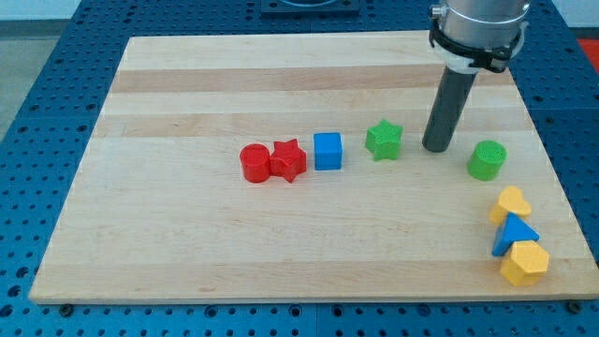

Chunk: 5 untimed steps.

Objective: Push the green circle into the heart

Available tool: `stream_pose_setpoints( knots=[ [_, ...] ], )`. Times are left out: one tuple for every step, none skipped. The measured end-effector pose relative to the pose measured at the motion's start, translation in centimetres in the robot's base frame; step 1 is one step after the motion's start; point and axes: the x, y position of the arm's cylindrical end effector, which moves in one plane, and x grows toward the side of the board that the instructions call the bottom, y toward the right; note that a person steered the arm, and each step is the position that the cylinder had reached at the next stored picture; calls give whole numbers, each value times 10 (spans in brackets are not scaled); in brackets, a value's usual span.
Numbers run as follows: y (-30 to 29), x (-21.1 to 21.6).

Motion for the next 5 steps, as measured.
stream_pose_setpoints(
  knots=[
    [2,0],
    [11,0],
    [22,9],
    [41,12],
    [56,14]
  ],
)
